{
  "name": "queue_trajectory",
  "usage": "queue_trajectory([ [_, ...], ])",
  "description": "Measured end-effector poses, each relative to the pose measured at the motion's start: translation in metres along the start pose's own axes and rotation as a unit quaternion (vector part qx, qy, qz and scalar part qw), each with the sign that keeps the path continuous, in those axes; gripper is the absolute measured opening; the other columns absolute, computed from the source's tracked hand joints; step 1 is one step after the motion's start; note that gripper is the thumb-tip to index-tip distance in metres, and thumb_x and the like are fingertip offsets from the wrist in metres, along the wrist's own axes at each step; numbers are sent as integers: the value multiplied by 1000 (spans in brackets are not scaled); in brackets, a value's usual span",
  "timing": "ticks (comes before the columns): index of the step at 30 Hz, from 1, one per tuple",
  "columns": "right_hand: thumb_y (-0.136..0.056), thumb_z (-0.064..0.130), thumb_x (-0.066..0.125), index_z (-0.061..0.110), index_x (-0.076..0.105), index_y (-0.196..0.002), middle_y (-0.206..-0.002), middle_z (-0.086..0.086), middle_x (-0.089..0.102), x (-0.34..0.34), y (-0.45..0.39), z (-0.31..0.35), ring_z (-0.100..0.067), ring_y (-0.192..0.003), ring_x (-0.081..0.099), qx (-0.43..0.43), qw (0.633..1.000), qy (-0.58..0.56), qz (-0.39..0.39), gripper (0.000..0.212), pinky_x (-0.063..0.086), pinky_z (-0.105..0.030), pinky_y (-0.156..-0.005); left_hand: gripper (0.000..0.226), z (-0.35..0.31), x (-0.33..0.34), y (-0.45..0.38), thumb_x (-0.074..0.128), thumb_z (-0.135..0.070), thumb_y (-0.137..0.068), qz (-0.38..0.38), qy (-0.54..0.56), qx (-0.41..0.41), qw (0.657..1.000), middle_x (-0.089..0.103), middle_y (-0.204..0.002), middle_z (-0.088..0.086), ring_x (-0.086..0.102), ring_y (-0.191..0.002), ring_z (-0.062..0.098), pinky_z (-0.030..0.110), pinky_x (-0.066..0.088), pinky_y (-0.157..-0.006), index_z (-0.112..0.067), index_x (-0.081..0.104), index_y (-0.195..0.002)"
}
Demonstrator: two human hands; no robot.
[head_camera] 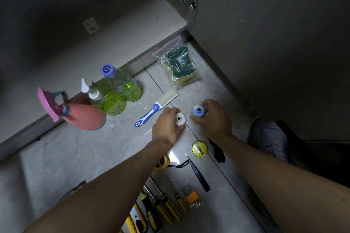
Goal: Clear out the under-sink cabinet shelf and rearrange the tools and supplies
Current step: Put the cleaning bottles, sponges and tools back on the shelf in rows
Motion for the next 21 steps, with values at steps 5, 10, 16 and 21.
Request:
queue_trajectory([
  [5, -94, 34, 56, 15, 57, -116, -112, -3, 60, -21, 35, -23, -26, -111, 56, 33, 996, -15, -78, 29, 43, -37, -79, 41, 9, -12, 15, 71, -32, -83, -28, 13, 12, 999, 51, -121, -7, 54, -111, 22, 39, 51, -77, -31, 53, -120],
  [10, -92, 33, 62, 16, 53, -105, -107, -3, 56, -15, 77, -48, -27, -106, 56, 72, 996, 54, 12, 23, 44, -37, -80, 44, 17, -28, 50, 67, -35, -87, -57, 33, 11, 998, 52, -125, -7, 49, -118, 17, 33, 47, -79, -27, 52, -129],
  [16, -96, 19, 61, 10, 57, -117, -126, -14, 53, -18, 72, -50, -34, -113, 55, 64, 989, 126, 49, 23, 46, -39, -82, 29, 39, -37, 95, 61, -27, -91, -49, 41, -25, 998, 59, -115, -4, 59, -105, 19, 38, 52, -81, -26, 58, -120],
  [21, -93, 21, 64, 9, 59, -115, -124, -15, 55, -27, 64, -43, -34, -116, 51, 56, 988, 135, 51, 25, 47, -40, -82, 23, 62, -47, 122, 61, -25, -91, -32, 25, -50, 998, 61, -114, -6, 62, -103, 17, 34, 52, -80, -29, 61, -114],
])
Point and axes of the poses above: each hand's wrist, its own y-axis away from the middle knuckle, its own x-axis out of the palm, z = x × y, the point moved 7 cm from there along -y, towards the middle knuckle
